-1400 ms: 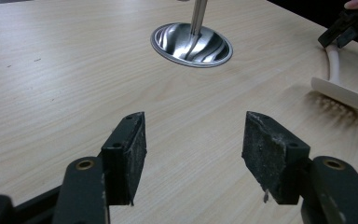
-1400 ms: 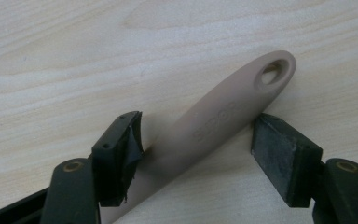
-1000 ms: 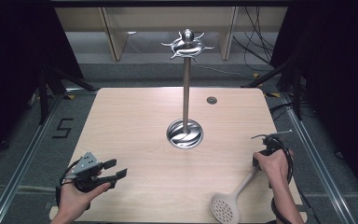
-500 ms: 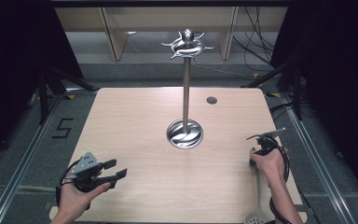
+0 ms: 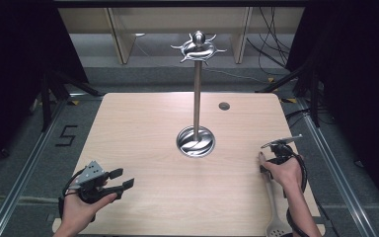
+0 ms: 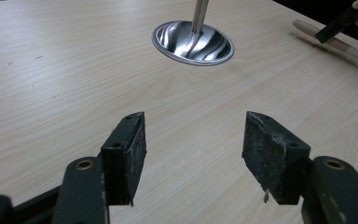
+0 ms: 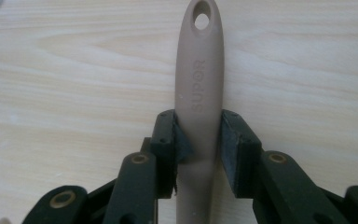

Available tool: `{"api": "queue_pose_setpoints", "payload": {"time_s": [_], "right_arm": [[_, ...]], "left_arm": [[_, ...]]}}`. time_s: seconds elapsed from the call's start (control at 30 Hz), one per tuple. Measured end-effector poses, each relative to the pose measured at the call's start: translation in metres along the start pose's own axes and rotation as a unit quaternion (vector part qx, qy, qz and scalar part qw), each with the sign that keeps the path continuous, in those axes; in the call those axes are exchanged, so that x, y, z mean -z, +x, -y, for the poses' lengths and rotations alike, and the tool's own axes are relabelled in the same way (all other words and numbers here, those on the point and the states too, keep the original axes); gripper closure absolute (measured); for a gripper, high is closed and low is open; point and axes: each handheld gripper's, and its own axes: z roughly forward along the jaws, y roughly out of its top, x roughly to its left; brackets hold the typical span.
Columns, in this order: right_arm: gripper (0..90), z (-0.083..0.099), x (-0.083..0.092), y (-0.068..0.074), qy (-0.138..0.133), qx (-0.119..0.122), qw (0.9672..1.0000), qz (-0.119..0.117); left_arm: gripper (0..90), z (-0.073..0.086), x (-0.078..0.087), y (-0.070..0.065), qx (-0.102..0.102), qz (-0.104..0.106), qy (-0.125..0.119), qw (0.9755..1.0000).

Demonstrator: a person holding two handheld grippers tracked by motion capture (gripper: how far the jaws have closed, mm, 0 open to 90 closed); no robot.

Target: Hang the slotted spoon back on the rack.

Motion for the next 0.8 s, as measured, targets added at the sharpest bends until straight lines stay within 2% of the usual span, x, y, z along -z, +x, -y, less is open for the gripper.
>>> {"api": "queue_pose_setpoints", "payload": {"time_s": [0.03, 0.07, 0.13, 0.17, 0.2, 0.23, 0.27, 0.37, 0.4, 0.43, 0.47, 0.5, 0.57, 0.63, 0.67, 0.7, 0.73, 0.77, 0.8], "right_arm": [[69.1, 0.000, 0.000, 0.000, 0.000, 0.000, 1.0000, 0.000], [69.0, 0.001, 0.001, -0.002, -0.013, 0.033, 0.9993, -0.009], [68.9, 0.001, 0.002, -0.001, -0.016, 0.038, 0.9991, -0.007], [69.0, 0.002, 0.005, 0.001, -0.024, 0.051, 0.9983, -0.015], [69.0, 0.003, 0.006, 0.000, -0.029, 0.072, 0.9969, -0.014], [69.0, 0.003, 0.007, 0.003, -0.025, 0.062, 0.9976, -0.016], [69.0, 0.003, 0.010, 0.004, -0.039, 0.077, 0.9962, -0.016], [69.0, 0.003, 0.014, 0.005, -0.049, 0.080, 0.9955, -0.016], [69.1, 0.004, 0.015, 0.006, -0.053, 0.078, 0.9954, -0.018], [69.2, 0.004, 0.019, 0.008, -0.064, 0.068, 0.9952, -0.028], [69.2, 0.004, 0.021, 0.006, -0.074, 0.075, 0.9937, -0.038], [69.2, 0.004, 0.021, 0.006, -0.074, 0.075, 0.9937, -0.038], [69.3, 0.004, 0.027, 0.008, -0.085, 0.063, 0.9930, -0.052], [69.3, 0.004, 0.027, 0.008, -0.093, 0.063, 0.9926, -0.046], [69.3, 0.004, 0.027, 0.006, -0.102, 0.080, 0.9910, -0.033], [69.3, 0.004, 0.029, 0.007, -0.106, 0.083, 0.9897, -0.048], [69.3, 0.007, 0.030, 0.011, -0.118, 0.075, 0.9895, -0.037], [69.3, 0.005, 0.031, 0.008, -0.124, 0.101, 0.9861, -0.048], [69.3, 0.005, 0.031, 0.008, -0.124, 0.101, 0.9861, -0.048]], "left_arm": [[38.8, 0.000, 0.000, 0.000, 0.000, 0.000, 0.000, 1.0000], [38.8, 0.000, 0.000, 0.000, -0.002, 0.000, -0.001, 1.0000], [38.8, 0.000, 0.000, 0.000, -0.003, 0.000, -0.001, 1.0000], [38.8, 0.000, 0.000, -0.001, 0.008, -0.003, -0.001, 1.0000], [38.8, 0.000, 0.001, -0.001, 0.002, -0.006, 0.001, 1.0000], [38.8, 0.000, 0.001, -0.001, 0.002, -0.006, 0.001, 1.0000], [38.8, 0.000, 0.001, -0.001, 0.005, -0.006, 0.000, 1.0000], [38.8, 0.000, 0.001, -0.001, 0.005, -0.006, 0.000, 1.0000], [38.8, 0.000, 0.001, 0.000, 0.004, -0.012, 0.000, 0.9999], [38.8, -0.002, 0.001, 0.005, -0.036, -0.009, -0.003, 0.9993], [38.8, 0.000, 0.001, -0.001, 0.007, -0.007, 0.000, 1.0000], [38.8, 0.000, 0.001, -0.001, 0.007, -0.007, 0.000, 1.0000], [38.8, 0.000, 0.001, -0.001, 0.007, -0.007, 0.000, 1.0000], [38.8, 0.000, 0.001, -0.001, 0.006, -0.007, 0.000, 1.0000], [38.8, 0.000, 0.001, -0.001, 0.007, -0.008, -0.001, 0.9999], [38.8, 0.000, 0.001, -0.001, 0.007, -0.008, -0.001, 0.9999], [38.8, 0.000, 0.001, 0.000, 0.008, -0.003, -0.003, 1.0000], [38.8, 0.000, 0.001, 0.000, 0.008, -0.004, -0.002, 1.0000], [38.8, 0.000, 0.001, 0.000, 0.008, -0.004, -0.002, 1.0000]]}}
